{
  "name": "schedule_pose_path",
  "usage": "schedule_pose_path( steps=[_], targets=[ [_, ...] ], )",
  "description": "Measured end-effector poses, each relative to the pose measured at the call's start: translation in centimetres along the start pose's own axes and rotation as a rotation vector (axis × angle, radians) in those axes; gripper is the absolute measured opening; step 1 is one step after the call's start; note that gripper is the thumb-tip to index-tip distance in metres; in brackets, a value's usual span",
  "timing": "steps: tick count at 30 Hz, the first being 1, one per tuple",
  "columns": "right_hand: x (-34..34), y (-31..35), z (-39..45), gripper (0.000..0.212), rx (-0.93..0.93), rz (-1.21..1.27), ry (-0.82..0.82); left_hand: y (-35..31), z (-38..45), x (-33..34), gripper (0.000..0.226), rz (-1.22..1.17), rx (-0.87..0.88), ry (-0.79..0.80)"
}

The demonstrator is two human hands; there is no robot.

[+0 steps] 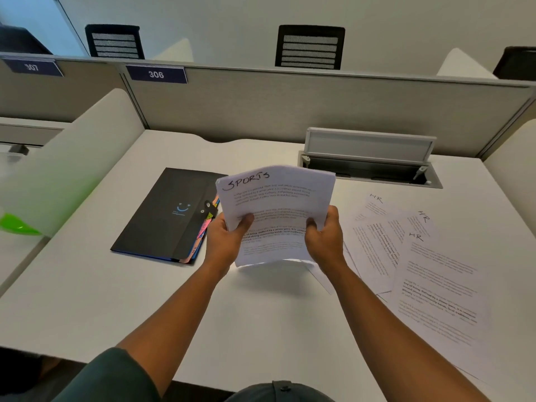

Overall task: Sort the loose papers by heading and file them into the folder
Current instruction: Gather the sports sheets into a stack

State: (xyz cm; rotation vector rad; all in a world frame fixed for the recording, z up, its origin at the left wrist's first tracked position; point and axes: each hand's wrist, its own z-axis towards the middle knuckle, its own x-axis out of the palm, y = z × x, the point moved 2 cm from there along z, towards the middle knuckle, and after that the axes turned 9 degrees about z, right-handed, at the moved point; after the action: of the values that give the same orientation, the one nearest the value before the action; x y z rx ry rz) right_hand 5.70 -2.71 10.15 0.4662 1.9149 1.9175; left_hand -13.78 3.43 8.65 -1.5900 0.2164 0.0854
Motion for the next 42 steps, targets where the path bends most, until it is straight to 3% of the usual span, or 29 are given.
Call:
schedule_pose_path(
  steps=[4, 10, 17, 24, 42],
  targets=[
    [-0.1, 0.4, 0.0, 0.032, -0.023, 0.022, -0.046, -0.3, 0.2, -0.1, 0.020, -0.038, -0.005, 0.018],
    [-0.3, -1.6, 0.0, 0.038, 0.140, -0.116, 0.081, 1.1, 0.1, 0.1, 0.022, -0.029, -0.053, 0.060],
    [-0.1, -1.6, 0.1, 0.036, 0.101, -0.096, 0.059, 0.6, 0.7, 0.1, 0.021, -0.067, -0.026, 0.063],
    [0.2, -3.4, -0.3, 0.040, 0.188, -0.259, 0.135, 4.0, 0.9, 0.2, 0.029, 0.028, -0.164, 0.108],
    [-0.4, -5.0, -0.3, 0.036, 0.205, -0.280, 0.160, 4.9, 1.3, -0.1, 0.036, 0.079, -0.105, 0.173]
  ],
)
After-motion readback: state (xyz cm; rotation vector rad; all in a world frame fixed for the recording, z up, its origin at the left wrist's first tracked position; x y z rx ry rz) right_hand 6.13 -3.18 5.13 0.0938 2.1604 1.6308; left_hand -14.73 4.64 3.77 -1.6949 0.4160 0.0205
